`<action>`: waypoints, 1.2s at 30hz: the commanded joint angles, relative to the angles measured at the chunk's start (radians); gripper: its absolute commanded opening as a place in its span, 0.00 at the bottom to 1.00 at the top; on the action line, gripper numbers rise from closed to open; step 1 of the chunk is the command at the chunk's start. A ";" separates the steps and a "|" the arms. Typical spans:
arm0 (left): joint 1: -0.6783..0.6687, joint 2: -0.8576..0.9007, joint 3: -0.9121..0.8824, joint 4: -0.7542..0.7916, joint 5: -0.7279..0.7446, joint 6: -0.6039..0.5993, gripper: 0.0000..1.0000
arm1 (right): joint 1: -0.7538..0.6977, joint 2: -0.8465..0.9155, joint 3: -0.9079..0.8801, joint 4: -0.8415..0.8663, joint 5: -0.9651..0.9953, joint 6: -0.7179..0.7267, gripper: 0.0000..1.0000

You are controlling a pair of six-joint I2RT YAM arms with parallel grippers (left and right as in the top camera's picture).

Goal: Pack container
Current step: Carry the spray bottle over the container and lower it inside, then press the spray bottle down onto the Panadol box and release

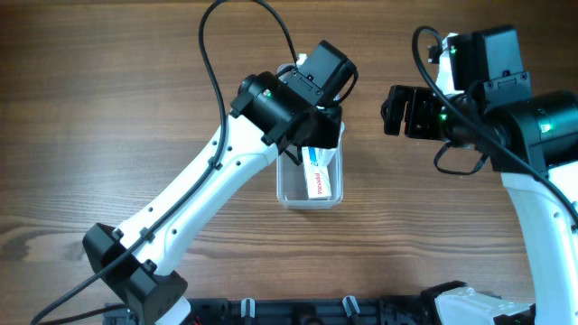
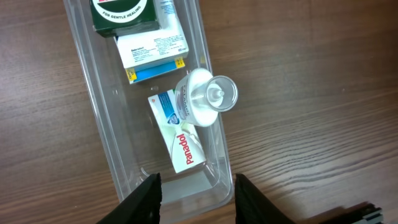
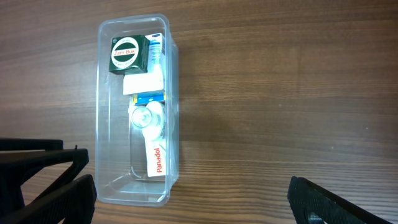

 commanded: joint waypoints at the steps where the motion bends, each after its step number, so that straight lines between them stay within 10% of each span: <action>1: 0.002 0.024 0.014 0.040 -0.026 -0.020 0.43 | -0.002 0.006 0.007 0.002 0.010 -0.013 1.00; 7: 0.002 0.155 0.014 0.088 0.009 -0.020 0.63 | -0.002 0.006 0.007 0.002 0.010 -0.013 1.00; 20: 0.000 0.270 0.014 0.166 0.060 -0.021 0.64 | -0.002 0.006 0.007 0.002 0.010 -0.013 1.00; 36: 0.000 0.277 0.014 0.168 0.047 -0.017 0.39 | -0.002 0.006 0.007 0.002 0.010 -0.013 1.00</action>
